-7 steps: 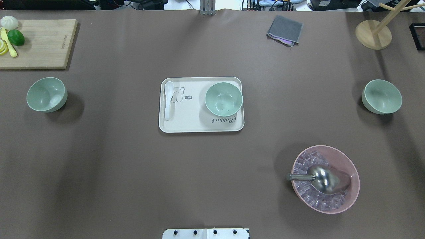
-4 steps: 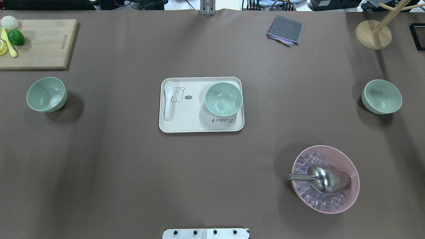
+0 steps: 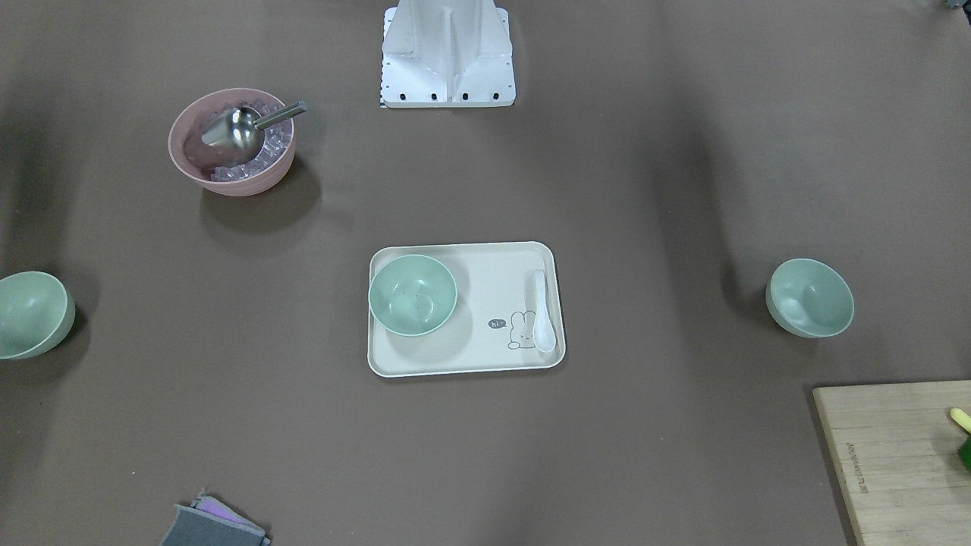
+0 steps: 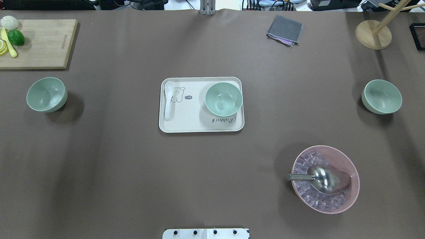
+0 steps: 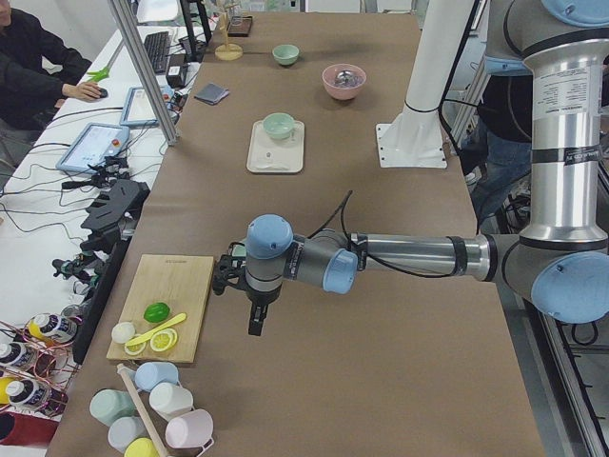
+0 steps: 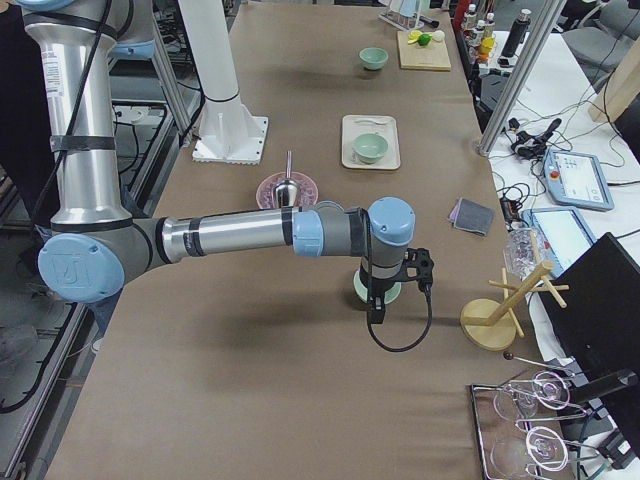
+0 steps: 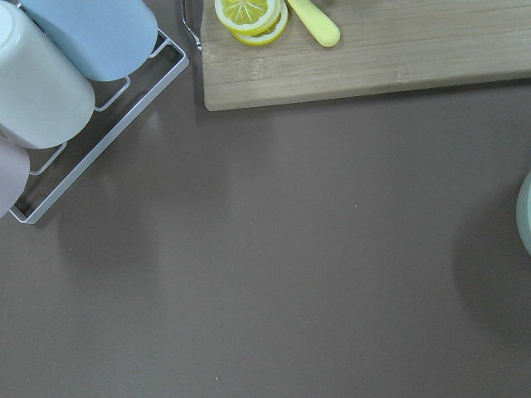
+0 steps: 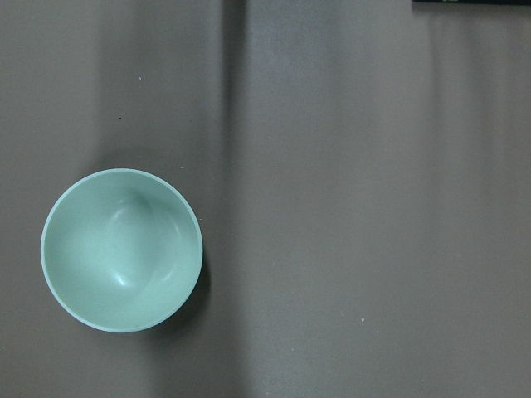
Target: Stack green bowls together
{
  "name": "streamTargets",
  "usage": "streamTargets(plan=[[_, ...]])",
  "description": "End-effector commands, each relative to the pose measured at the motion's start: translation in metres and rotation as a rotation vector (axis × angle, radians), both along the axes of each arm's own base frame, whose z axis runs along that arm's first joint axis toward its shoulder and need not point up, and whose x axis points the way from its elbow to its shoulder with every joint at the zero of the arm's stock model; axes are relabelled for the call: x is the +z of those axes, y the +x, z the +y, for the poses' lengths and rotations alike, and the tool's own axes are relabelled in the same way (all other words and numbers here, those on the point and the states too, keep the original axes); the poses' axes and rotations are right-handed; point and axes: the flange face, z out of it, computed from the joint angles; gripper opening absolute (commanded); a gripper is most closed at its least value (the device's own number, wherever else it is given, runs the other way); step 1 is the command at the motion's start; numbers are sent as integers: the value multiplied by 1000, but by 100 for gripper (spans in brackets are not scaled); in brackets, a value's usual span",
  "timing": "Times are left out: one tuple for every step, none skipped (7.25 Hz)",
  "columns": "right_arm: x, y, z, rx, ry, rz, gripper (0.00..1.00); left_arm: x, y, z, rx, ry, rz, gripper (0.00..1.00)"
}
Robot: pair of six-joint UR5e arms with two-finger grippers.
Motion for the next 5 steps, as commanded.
streamTargets(plan=[[0,-1,-1,-1,-1,-1,100,-1,0,-6,8,15,-7,98],[3,0,-1,-3,-3,2,100,-4,1,-6,9,31,0,98],[3,-2,-1,-4,-3,4,100,-5,1,-7,4,29,1,99],[3,-2,-1,-6,-2,4,100,-4,1,-6,4,29,3,98],[0,-11,-2,-25,5,11,100,-6,4,-8,11,35,3,98]])
